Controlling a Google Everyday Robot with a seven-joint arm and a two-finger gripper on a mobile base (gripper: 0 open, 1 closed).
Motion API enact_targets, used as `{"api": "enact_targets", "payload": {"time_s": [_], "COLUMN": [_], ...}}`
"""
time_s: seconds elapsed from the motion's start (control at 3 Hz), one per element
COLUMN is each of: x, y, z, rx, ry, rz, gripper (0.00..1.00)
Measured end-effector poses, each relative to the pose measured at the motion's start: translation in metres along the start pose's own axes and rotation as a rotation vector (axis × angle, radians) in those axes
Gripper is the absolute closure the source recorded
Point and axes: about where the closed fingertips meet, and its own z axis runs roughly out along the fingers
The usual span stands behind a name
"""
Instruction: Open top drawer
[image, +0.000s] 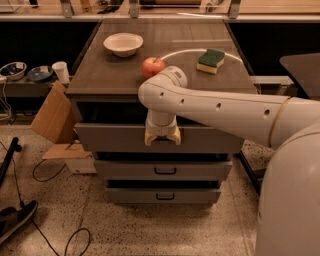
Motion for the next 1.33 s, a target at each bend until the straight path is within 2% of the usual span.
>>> {"api": "enact_targets", "payload": {"time_s": [0.33,1.33], "x": [-0.0204,-0.0270], "y": [0.0060,0.0083], "z": [0.0007,-0.0013], "rx": [0.007,0.007], "ry": [0.004,0.004], "rz": [0.000,0.001], "gripper": [1.00,1.00]}}
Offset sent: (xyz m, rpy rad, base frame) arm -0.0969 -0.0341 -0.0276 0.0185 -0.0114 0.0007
